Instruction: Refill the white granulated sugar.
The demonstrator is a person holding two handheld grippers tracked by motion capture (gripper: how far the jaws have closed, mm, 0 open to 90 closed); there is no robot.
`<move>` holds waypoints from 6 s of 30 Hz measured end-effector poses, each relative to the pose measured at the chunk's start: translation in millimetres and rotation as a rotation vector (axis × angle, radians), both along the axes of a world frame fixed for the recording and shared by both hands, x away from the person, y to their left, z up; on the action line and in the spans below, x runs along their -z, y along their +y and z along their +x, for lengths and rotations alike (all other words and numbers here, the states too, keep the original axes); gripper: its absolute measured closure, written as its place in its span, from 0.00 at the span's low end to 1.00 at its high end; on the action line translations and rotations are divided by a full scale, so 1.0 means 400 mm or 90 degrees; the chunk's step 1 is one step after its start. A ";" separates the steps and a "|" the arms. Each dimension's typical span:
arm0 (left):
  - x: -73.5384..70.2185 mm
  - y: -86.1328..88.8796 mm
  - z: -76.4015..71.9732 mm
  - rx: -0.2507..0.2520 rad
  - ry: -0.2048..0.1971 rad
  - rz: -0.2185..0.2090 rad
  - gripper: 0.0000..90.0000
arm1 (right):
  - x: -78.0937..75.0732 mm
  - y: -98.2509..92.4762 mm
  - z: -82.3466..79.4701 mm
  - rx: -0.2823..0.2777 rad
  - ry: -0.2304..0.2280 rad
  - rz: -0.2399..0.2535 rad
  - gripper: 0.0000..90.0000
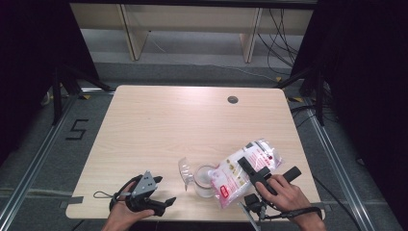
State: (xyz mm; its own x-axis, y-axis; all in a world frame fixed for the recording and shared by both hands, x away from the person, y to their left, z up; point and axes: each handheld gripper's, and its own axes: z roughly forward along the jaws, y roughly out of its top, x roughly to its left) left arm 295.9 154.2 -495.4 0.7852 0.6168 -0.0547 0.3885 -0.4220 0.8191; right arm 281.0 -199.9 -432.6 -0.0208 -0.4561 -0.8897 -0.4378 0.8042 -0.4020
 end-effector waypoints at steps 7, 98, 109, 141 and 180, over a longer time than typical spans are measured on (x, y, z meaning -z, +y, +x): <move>-0.001 0.002 0.002 0.002 0.000 0.006 0.17 | -0.006 0.002 0.002 -0.008 0.009 -0.006 0.68; -0.001 0.003 0.002 0.001 -0.002 0.008 0.17 | -0.011 0.001 -0.002 -0.014 0.011 -0.009 0.74; -0.001 0.002 0.001 0.000 0.001 0.000 0.17 | -0.007 -0.004 -0.004 -0.003 0.013 -0.004 0.75; -0.001 0.002 0.001 0.000 0.001 0.000 0.17 | -0.012 -0.005 -0.003 -0.013 0.012 -0.011 0.76; -0.001 0.002 0.001 0.000 0.001 0.000 0.17 | -0.011 -0.004 -0.007 -0.010 0.010 -0.022 0.77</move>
